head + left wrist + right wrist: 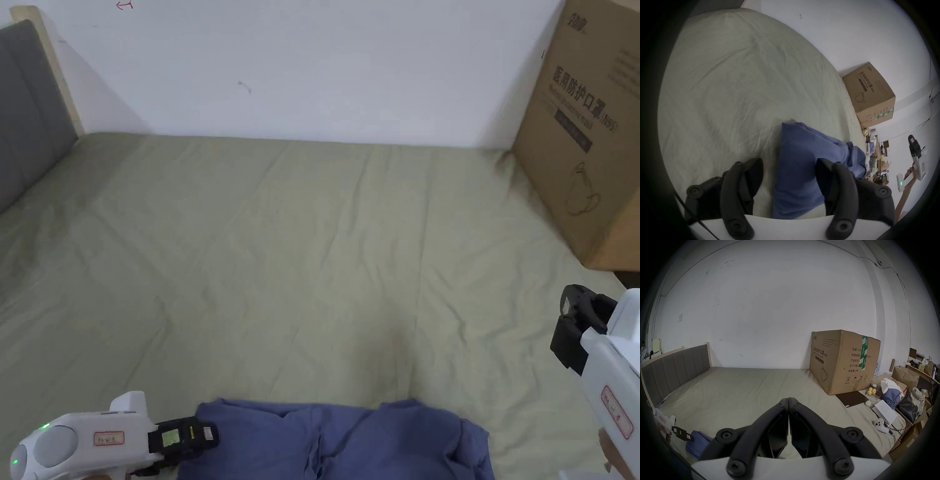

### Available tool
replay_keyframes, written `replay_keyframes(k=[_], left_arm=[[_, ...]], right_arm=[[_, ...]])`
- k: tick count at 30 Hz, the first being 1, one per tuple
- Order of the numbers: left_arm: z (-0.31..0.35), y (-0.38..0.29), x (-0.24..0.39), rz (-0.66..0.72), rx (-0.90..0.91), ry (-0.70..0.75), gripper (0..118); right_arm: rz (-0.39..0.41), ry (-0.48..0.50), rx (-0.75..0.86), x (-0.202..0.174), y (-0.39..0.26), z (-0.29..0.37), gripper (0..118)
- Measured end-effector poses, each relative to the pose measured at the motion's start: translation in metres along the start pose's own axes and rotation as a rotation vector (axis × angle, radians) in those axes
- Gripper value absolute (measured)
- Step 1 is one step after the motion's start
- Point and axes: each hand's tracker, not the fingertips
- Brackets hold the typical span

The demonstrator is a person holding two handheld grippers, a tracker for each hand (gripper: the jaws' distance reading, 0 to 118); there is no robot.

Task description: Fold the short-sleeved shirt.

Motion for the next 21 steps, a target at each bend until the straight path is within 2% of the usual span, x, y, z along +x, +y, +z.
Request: replay_keyframes(k=[2,3,4,7,17,21], left_arm=[[-0.002,-0.001,0.005,-0.033,-0.001,0.008,61],[-0.002,0.000,0.006,-0.037,-0.002,-0.003,42],[-0.001,-0.004,0.012,-0.037,-0.010,-0.014,30],[-0.006,-0.011,0.019,-0.048,-0.009,0.005,16],[0.056,-0.008,0.042,-0.130,0.093,0.036,10],[0.095,0.003,0.042,-0.200,0.131,0.162,10]], right_arm=[[0.003,-0.009,-0.002,0.002,-0.001,0.000,0],[0.003,-0.013,-0.003,0.003,-0.001,0.000,0],[0.001,-0.015,-0.004,0.005,-0.002,0.000,0],[-0.009,-0.018,-0.007,0.007,-0.002,0.000,0],[-0.018,0.000,0.015,0.009,0.003,0.005,0],[-0.025,0.015,0.026,0.008,0.005,0.006,0]])
